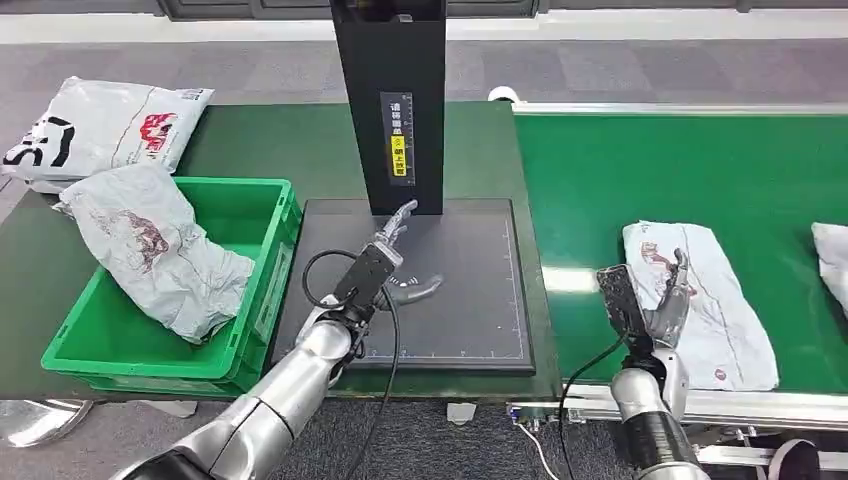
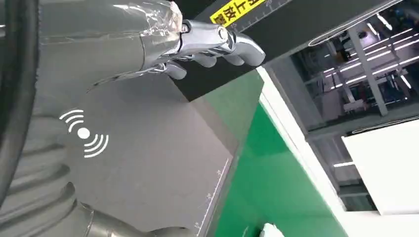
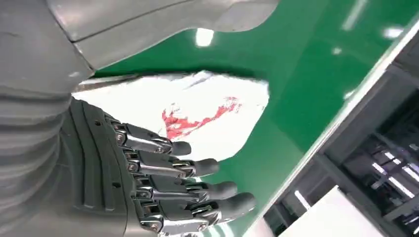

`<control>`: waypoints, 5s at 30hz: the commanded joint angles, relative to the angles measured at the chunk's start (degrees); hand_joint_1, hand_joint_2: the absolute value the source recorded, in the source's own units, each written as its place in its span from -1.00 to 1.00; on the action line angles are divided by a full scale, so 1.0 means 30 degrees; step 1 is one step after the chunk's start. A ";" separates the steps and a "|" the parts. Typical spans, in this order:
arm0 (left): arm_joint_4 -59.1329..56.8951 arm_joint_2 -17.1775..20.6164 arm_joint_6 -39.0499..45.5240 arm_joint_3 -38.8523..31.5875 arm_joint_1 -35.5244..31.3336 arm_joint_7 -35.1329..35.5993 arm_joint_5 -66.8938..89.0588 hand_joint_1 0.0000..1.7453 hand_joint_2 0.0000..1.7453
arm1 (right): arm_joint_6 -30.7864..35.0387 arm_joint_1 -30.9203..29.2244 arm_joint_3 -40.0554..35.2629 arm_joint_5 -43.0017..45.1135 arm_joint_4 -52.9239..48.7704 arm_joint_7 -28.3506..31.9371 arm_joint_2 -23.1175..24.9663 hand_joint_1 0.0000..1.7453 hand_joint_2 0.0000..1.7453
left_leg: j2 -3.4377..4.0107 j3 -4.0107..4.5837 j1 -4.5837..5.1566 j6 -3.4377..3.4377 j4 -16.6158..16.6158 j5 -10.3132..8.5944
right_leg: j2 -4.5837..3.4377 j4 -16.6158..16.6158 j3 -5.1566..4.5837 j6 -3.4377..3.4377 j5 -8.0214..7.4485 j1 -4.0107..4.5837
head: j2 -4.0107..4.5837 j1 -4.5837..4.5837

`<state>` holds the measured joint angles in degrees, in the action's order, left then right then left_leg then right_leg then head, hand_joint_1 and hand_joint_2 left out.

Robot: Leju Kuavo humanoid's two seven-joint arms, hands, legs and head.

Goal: Moved the parcel from conveyor to table for the left to box.

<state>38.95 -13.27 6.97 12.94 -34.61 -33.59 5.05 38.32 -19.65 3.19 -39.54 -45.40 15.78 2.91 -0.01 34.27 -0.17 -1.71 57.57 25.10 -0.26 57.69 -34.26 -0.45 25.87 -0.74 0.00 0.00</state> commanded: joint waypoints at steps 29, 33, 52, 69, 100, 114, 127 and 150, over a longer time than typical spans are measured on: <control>-0.2190 0.0350 0.0673 0.1327 -0.0869 0.0195 -0.0156 -1.00 1.00 | -0.0452 -0.2148 0.5337 -1.1306 0.8861 -0.9034 -0.1791 -1.00 1.00 | -0.0013 -0.0018 0.0007 0.0040 -0.0013 0.0002 | 0.0003 -0.0023 0.0045 0.0017 -0.0002 0.0015 | 0.0000 0.0000; -0.2000 0.0272 0.0543 0.1389 -0.0905 0.0363 -0.0026 -1.00 1.00 | -0.2691 -0.2136 0.5002 -1.2605 0.9655 -1.1722 -0.2242 -1.00 1.00 | -0.0028 0.0007 0.0013 0.0037 -0.0006 -0.0005 | 0.0016 -0.0007 0.0022 0.0016 -0.0001 -0.0001 | 0.0000 0.0000; -0.2277 0.0012 -0.0782 0.1735 -0.1594 0.1974 0.1016 -1.00 1.00 | -0.3726 -0.1063 0.9052 -0.7451 0.6288 -0.4077 -0.0960 1.00 1.00 | 0.0007 -0.0054 -0.0047 0.0116 0.0037 0.0000 | -0.0002 -0.0076 0.0149 0.0120 -0.0083 0.0030 | 0.0000 0.0000; -0.1458 0.0647 0.1266 0.0027 -0.0792 0.1798 0.1220 -1.00 1.00 | -0.2997 0.3067 0.1004 0.0325 -1.1305 0.1167 0.2034 1.00 1.00 | 0.0033 0.0007 -0.0006 0.0140 0.0044 -0.0003 | -0.0036 -0.0022 0.0071 0.0107 -0.0039 0.0026 | 0.0000 0.0000; -0.2439 0.0604 0.2190 -0.0526 -0.1365 0.1522 0.0606 -1.00 1.00 | 0.0557 -0.0633 0.1143 -0.4881 -0.0287 -0.3160 0.0676 -1.00 1.00 | -0.0064 -0.0029 -0.0031 0.0149 0.0014 -0.0039 | 0.0063 -0.0097 0.0155 0.0126 -0.0056 0.0024 | 0.0000 0.0000; -0.1216 0.1099 0.2030 -0.0470 -0.0443 0.1765 0.0495 -1.00 1.00 | -0.1067 -0.2298 0.1455 -0.6387 0.6217 -0.6410 -0.0315 -1.00 1.00 | -0.0059 -0.0004 -0.0022 0.0147 0.0032 -0.0028 | 0.0040 -0.0066 0.0117 0.0131 -0.0049 0.0019 | 0.0000 0.0000; -0.0854 0.1142 0.1325 -0.0090 -0.0506 0.2212 0.0666 -1.00 1.00 | -0.9464 -0.2373 0.0611 -0.8571 0.9336 -0.8725 -0.0379 -0.66 1.00 | -0.0072 -0.0027 -0.0040 0.0148 0.0013 -0.0028 | 0.0062 -0.0102 0.0153 0.0127 -0.0050 0.0033 | 0.0000 0.0000; -0.0219 0.1224 0.1424 -0.0269 -0.0059 0.2487 0.0678 -1.00 1.00 | -0.6322 -0.2466 0.1476 -0.7838 0.7899 -0.7262 -0.0145 1.00 1.00 | 0.0016 -0.0105 -0.0076 0.0254 0.0037 -0.0104 | -0.0001 -0.0231 0.0282 0.0237 -0.0215 0.0056 | 0.0000 0.0000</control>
<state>38.14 -10.10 10.64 15.26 -35.35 -26.80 7.13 10.47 -27.83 5.44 -65.02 -22.58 -8.28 1.99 0.13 33.81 -0.40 -0.96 57.77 24.91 -0.37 57.09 -33.29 0.27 25.31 -0.58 0.00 0.00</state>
